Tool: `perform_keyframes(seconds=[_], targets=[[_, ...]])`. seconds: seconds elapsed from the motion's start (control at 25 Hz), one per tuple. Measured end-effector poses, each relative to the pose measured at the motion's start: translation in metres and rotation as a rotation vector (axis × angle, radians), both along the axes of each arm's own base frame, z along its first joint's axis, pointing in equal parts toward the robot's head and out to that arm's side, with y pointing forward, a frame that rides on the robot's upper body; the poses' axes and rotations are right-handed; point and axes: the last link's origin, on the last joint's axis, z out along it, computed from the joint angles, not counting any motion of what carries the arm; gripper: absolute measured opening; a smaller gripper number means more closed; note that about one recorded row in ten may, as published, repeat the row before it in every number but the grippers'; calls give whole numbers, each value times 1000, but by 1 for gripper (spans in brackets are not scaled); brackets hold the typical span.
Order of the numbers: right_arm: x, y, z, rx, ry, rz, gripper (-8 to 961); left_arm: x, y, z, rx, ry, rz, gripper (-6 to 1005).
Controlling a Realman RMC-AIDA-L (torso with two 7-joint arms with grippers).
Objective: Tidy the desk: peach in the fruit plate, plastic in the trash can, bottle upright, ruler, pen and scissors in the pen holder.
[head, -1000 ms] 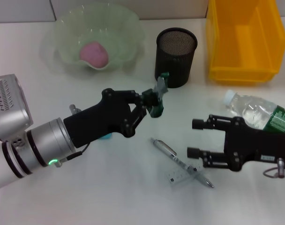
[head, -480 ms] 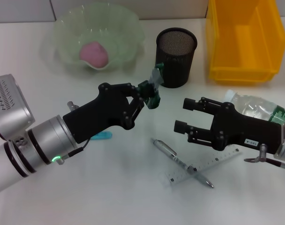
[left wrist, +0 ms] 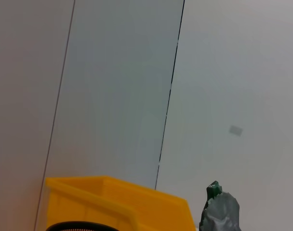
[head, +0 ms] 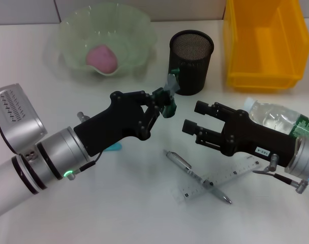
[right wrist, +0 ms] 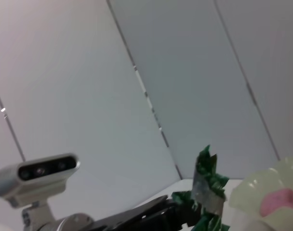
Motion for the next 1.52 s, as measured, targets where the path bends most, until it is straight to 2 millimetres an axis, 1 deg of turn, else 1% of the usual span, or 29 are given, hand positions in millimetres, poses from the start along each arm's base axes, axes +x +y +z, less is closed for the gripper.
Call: perform_keyframes(seconds=[0.24, 0.56, 1.52], targets=[[-1, 0, -6, 1, 14, -37, 733, 4, -4, -7, -1, -4, 0, 25], [-4, 2, -10, -9, 23, -43, 733, 6, -5, -12, -7, -2, 14, 25], [-5, 3, -11, -10, 24, -46, 732, 6, -5, -12, -7, -1, 13, 26]])
